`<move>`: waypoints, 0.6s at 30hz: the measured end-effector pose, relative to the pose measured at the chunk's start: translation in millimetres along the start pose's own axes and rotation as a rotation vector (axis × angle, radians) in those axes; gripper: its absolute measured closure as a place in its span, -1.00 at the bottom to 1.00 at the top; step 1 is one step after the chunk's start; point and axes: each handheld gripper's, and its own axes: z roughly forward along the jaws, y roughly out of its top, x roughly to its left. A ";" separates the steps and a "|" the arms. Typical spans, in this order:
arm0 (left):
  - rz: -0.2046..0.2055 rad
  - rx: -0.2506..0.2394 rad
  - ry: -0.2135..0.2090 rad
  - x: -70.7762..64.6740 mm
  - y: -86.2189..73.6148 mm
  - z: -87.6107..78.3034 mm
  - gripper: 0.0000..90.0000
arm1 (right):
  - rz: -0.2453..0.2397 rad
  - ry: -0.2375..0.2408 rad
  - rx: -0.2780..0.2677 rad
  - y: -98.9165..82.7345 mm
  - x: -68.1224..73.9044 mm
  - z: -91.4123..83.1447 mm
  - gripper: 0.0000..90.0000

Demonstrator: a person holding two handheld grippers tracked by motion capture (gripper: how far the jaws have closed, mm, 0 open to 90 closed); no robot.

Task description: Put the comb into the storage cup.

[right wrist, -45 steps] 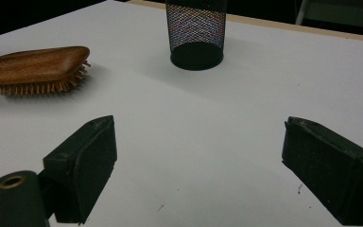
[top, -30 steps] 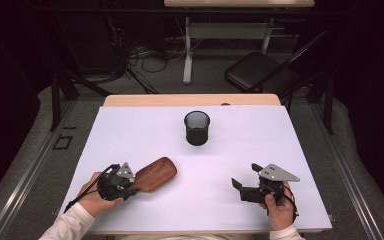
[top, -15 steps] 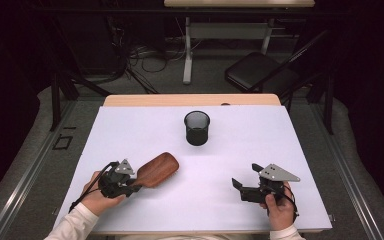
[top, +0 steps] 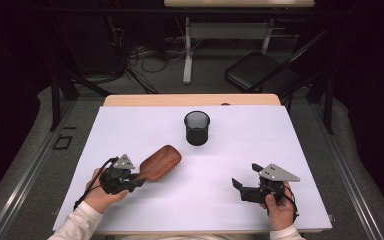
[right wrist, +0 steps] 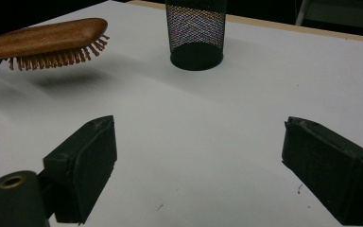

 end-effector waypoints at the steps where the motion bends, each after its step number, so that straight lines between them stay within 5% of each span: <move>1: 0.000 -0.003 0.003 -0.2 1.4 0.1 0.60 | 0.001 0.000 0.000 0.0 0.0 0.0 -0.76; 18: 0.026 -0.047 -0.011 -15.4 33.9 5.2 0.60 | -0.003 0.000 -0.002 -0.3 0.1 0.4 -0.76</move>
